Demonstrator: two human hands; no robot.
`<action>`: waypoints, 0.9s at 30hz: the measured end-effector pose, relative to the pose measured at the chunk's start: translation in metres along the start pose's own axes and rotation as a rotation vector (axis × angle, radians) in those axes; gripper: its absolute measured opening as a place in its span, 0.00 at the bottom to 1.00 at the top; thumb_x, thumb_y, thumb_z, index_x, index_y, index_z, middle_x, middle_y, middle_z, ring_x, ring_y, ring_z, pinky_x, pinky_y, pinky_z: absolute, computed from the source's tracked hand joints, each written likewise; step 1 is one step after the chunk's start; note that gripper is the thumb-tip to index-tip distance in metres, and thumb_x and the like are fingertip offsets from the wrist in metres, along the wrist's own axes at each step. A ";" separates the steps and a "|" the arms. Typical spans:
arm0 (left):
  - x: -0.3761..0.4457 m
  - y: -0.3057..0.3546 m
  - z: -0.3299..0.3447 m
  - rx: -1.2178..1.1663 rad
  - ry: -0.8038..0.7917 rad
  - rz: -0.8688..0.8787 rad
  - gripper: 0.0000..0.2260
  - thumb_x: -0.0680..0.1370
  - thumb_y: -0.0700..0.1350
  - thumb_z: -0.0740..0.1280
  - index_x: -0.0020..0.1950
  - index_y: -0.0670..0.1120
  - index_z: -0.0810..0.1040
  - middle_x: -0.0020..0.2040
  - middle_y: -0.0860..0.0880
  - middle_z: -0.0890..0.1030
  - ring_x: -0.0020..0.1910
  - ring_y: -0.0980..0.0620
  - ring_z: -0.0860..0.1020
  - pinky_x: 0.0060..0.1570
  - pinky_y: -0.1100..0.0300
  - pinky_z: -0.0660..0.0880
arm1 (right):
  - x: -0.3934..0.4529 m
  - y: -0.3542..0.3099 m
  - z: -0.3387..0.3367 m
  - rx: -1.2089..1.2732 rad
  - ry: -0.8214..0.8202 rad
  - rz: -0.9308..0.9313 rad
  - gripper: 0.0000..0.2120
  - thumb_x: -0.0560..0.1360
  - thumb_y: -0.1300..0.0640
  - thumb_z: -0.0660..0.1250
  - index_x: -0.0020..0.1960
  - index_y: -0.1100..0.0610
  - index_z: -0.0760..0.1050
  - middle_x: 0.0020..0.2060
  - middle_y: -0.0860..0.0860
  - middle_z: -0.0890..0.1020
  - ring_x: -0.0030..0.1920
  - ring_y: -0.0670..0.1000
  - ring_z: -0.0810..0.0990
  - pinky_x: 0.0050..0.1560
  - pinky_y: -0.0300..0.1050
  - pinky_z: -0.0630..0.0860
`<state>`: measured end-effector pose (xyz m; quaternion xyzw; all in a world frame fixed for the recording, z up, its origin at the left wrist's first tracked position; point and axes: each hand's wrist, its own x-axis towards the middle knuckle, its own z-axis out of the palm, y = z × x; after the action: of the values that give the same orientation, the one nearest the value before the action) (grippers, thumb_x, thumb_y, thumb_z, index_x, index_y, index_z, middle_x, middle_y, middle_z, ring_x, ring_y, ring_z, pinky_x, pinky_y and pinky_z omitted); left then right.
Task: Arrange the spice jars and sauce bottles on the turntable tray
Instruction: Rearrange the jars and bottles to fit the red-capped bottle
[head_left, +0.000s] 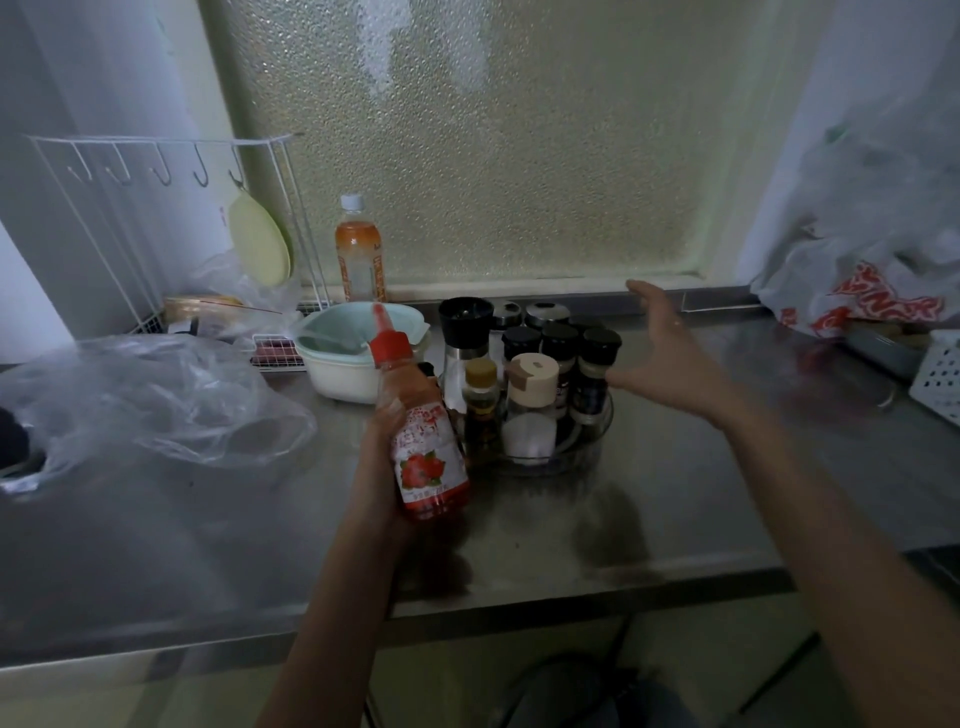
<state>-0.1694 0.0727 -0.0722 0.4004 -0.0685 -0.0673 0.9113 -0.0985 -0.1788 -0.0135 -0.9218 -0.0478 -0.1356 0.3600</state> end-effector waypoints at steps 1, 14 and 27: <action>-0.001 0.000 0.000 0.006 -0.001 -0.012 0.24 0.41 0.61 0.79 0.31 0.51 0.85 0.31 0.50 0.84 0.30 0.54 0.82 0.34 0.61 0.79 | 0.010 0.000 -0.006 -0.029 -0.116 -0.009 0.44 0.67 0.56 0.74 0.74 0.47 0.50 0.74 0.56 0.59 0.71 0.55 0.63 0.65 0.47 0.65; 0.003 0.001 0.001 0.034 -0.019 -0.029 0.26 0.36 0.61 0.79 0.29 0.51 0.85 0.29 0.50 0.83 0.28 0.55 0.82 0.30 0.61 0.79 | 0.059 -0.001 0.023 -0.309 -0.211 -0.098 0.22 0.72 0.50 0.69 0.63 0.54 0.71 0.60 0.59 0.74 0.58 0.58 0.74 0.55 0.48 0.72; 0.019 -0.010 -0.020 0.024 0.027 -0.132 0.29 0.44 0.61 0.80 0.39 0.47 0.86 0.40 0.44 0.82 0.39 0.46 0.78 0.42 0.54 0.76 | 0.039 -0.023 0.002 -0.405 -0.287 -0.082 0.21 0.75 0.45 0.65 0.64 0.53 0.72 0.62 0.55 0.76 0.58 0.57 0.76 0.46 0.46 0.77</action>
<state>-0.1475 0.0774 -0.0914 0.4157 -0.0306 -0.1212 0.9009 -0.0652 -0.1605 0.0109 -0.9823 -0.1075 -0.0244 0.1515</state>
